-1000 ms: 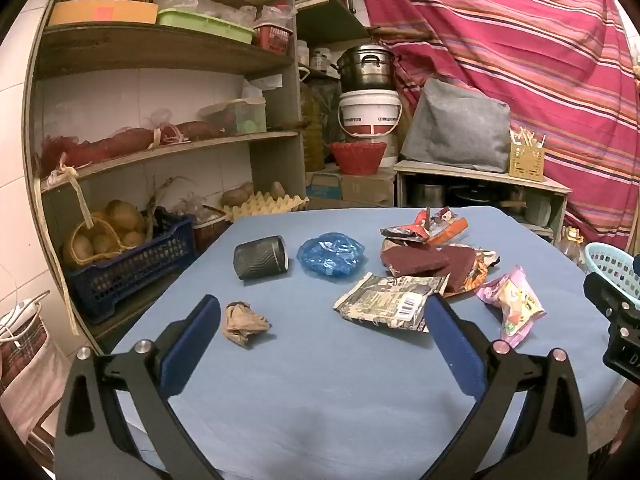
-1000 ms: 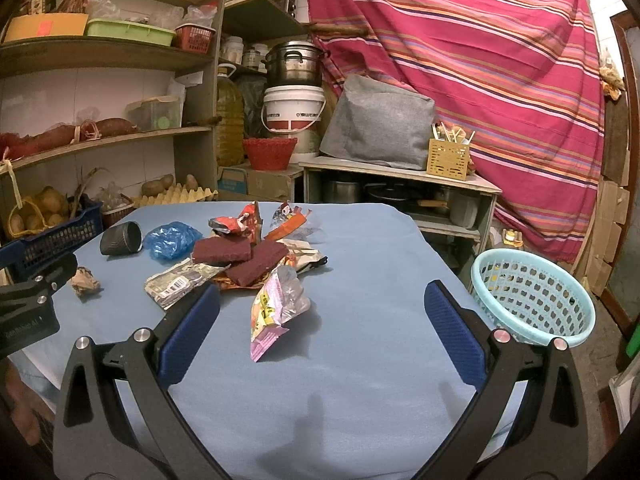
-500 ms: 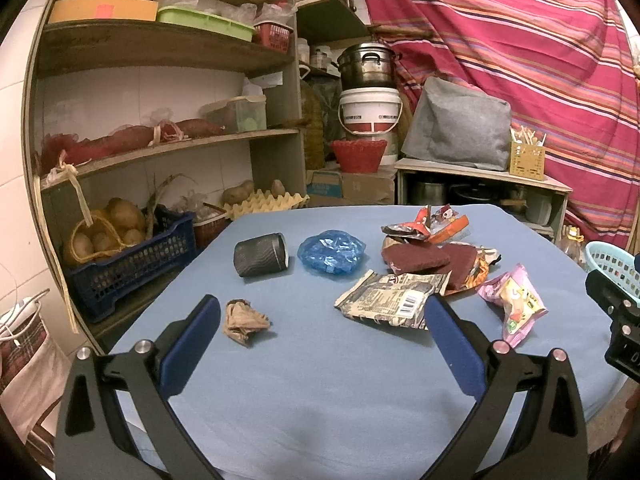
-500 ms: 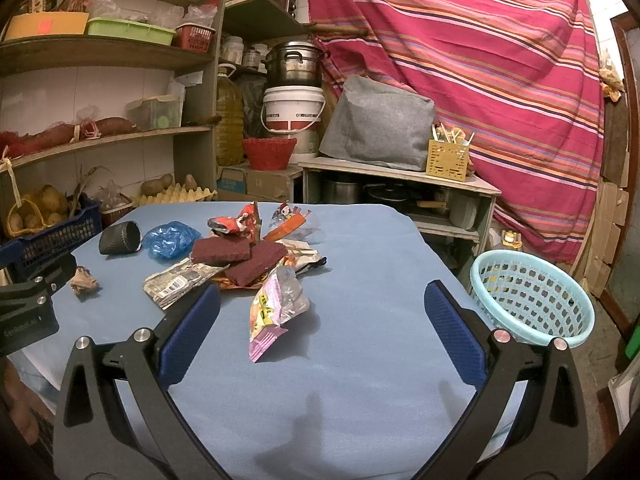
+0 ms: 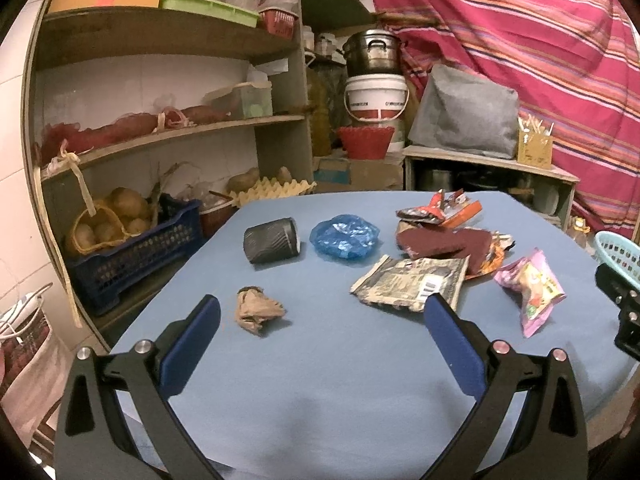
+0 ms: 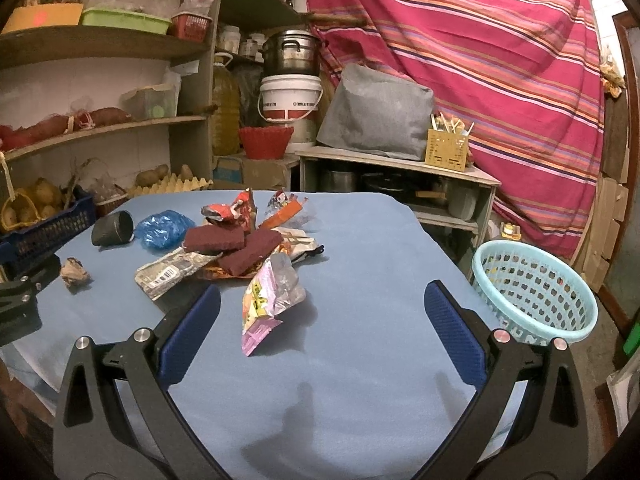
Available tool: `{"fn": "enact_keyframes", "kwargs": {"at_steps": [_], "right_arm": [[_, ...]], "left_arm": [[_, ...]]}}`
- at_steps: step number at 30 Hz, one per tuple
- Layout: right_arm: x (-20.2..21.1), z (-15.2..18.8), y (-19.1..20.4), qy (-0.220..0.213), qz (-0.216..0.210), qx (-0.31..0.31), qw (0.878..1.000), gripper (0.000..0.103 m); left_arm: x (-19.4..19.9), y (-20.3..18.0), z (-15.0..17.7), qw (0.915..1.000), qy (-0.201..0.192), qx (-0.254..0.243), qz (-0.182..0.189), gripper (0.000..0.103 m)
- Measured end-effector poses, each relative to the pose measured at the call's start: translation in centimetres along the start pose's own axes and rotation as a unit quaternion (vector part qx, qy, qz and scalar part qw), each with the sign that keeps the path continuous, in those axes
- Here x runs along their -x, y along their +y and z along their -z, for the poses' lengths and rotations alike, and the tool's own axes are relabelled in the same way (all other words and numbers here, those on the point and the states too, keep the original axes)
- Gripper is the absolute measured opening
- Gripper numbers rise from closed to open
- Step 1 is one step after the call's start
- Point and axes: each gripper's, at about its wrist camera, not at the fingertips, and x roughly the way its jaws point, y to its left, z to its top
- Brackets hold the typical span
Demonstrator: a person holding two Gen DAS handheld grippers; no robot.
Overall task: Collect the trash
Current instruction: 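Reach the right tool to the pink snack wrapper and close on it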
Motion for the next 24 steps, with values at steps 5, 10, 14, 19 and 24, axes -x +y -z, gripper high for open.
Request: {"fn": "enact_keyframes", "kwargs": {"at_steps": [5,10,14,19,24], "right_arm": [[-1.5,-0.6,0.4,0.005,-0.010,0.003,1.000,0.099],[-4.0,-0.7,1.1,0.042,-0.017,0.016,0.999,0.099],[-6.0,-0.6,1.9,0.069,-0.006,0.039,0.997,0.099],[-9.7,-0.6,1.6,0.136,-0.052,-0.003,0.989,0.095],[-11.4,-0.5,1.6,0.165,-0.066,-0.019,0.984,0.064]], "left_arm": [[-1.4,1.1,-1.6,0.9999,0.015,-0.003,-0.007,0.099],[-2.7,1.7,-3.1,0.9995,0.005,-0.021,-0.023,0.099],[-4.6,1.6,-3.3,0.9998,0.014,-0.010,-0.011,0.099],[-6.2,1.3,-2.7,0.9993,0.038,0.005,0.000,0.099],[-7.1,1.7,-3.0,0.9985,0.049,0.026,0.003,0.099]]}}
